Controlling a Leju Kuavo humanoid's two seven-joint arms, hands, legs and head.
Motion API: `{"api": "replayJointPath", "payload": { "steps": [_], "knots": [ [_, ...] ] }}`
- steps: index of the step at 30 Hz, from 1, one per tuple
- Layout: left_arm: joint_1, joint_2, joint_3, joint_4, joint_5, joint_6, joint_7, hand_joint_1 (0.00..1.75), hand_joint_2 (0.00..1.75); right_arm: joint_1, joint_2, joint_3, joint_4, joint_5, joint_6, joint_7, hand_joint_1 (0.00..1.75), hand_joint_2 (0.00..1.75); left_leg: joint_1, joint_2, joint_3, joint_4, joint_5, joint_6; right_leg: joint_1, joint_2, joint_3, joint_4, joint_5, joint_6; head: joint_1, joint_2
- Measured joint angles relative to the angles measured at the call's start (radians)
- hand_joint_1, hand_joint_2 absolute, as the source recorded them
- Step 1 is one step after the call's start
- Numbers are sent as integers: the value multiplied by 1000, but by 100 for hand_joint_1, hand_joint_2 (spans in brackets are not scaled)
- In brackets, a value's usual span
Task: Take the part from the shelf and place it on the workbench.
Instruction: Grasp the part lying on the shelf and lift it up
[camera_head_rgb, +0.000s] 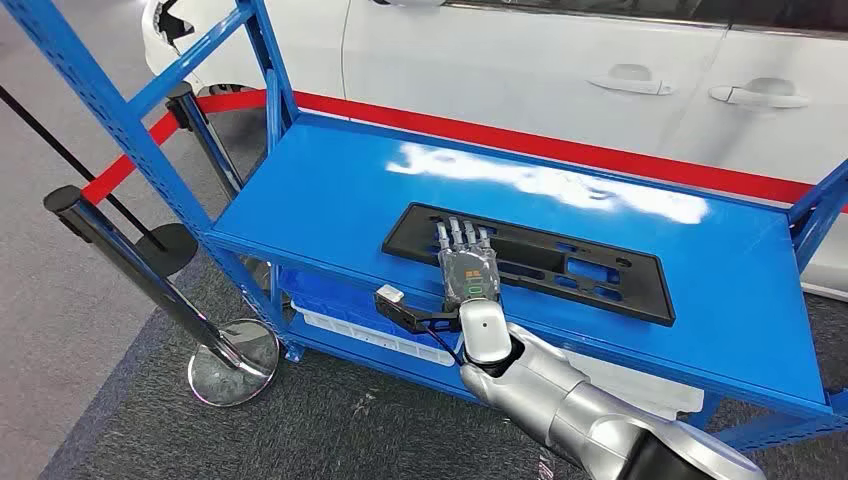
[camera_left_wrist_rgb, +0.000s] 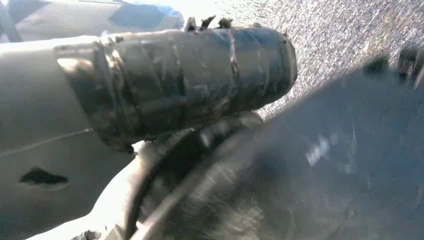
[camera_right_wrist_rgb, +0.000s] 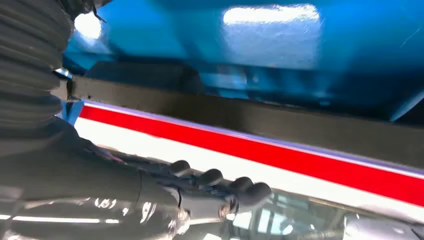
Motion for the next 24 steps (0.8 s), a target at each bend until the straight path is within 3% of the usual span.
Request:
{"api": "replayJointPath", "payload": {
  "steps": [2, 3, 5, 7, 10, 11, 12, 15, 16, 17, 18, 21, 22, 24],
  "knots": [
    [2, 0, 0, 0, 0, 0, 0, 0, 0, 0, -4, 0, 0, 0, 4, 2, 0, 175, 4, 0, 15, -25, 24, -2, -1, 0, 0, 1, 0, 1, 0, 0],
    [4, 0, 0, 0, -1, 0, 0, 0, 0, 0, -8, 0, -1, 0, 7, 4, 0, 175, 7, 0, 38, -66, 50, -5, -2, 0, 0, 2, 1, 2, 0, 0],
    [4, 0, 0, 0, -1, -1, 0, 0, 0, -2, -17, 0, -3, 0, 10, 6, 0, 175, 11, 0, 118, -209, 104, -7, -2, 1, -1, 8, 0, 8, 0, 0],
    [3, 0, 0, 0, -2, 0, 0, 0, 0, -4, -28, 0, -6, 0, 9, 9, 0, 175, 10, -3, 163, -295, 122, 2, 0, 2, -6, 12, 1, 22, 3, 0],
    [6, 0, 1, 0, -2, 0, 0, 0, 0, -7, -45, 0, -8, 0, 9, 13, 0, 175, 5, -4, 161, -306, 130, 29, -2, 4, -12, 10, 5, 43, 6, 0],
    [7, 0, 1, 0, -3, 0, 0, 0, 0, -7, -51, 0, -8, 0, 9, 13, 0, 175, 4, -3, 160, -309, 135, 37, -4, 4, -20, 24, -6, 48, 8, 0],
    [8, 0, 1, 0, -3, 0, 0, 0, 0, -7, -57, 0, -8, 0, 9, 14, 0, 175, 4, -2, 159, -312, 140, 45, -6, 5, -35, 58, -30, 51, 10, 0],
    [8, 0, 1, 0, -3, 0, 0, 0, 0, -5, -70, 0, -8, 0, 9, 14, 0, 175, 0, 0, 151, -313, 145, 55, -5, 5, -120, 252, -130, 55, 17, 0],
    [9, 0, 1, 0, -3, 0, 0, 0, 0, -4, -73, 0, -8, -1, 9, 14, 0, 175, -2, 0, 149, -313, 146, 56, -5, 5, -137, 293, -141, 55, 17, 0],
    [10, 0, 1, 0, -3, 0, 0, 0, 0, -4, -74, 0, -8, -1, 9, 14, 0, 175, -3, 0, 149, -312, 146, 57, -4, 5, -135, 294, -131, 54, 17, 0],
    [10, 0, 1, 0, -3, 0, 0, 0, 0, -4, -75, 0, -8, -1, 9, 14, 0, 175, -3, 0, 149, -311, 146, 57, -3, 5, -115, 257, -105, 51, 17, 0],
    [10, -1, 1, 0, -4, 0, 0, 0, 0, -7, -77, 0, -9, -1, 9, 14, 0, 175, -6, -2, 148, -305, 144, 52, 4, 4, -14, 61, -26, 35, 16, 0],
    [10, -1, 1, 0, -4, 0, 0, 0, 0, -7, -77, 0, -10, -1, 9, 14, 0, 175, -7, -2, 146, -303, 144, 48, 7, 4, 2, 26, -18, 31, 16, 0],
    [10, -1, 1, 0, -4, 0, 0, 0, 0, -7, -77, 0, -12, -1, 8, 14, 0, 175, -9, -3, 143, -304, 146, 39, 9, 4, 8, 10, -15, 26, 15, 0]
  ]
}}
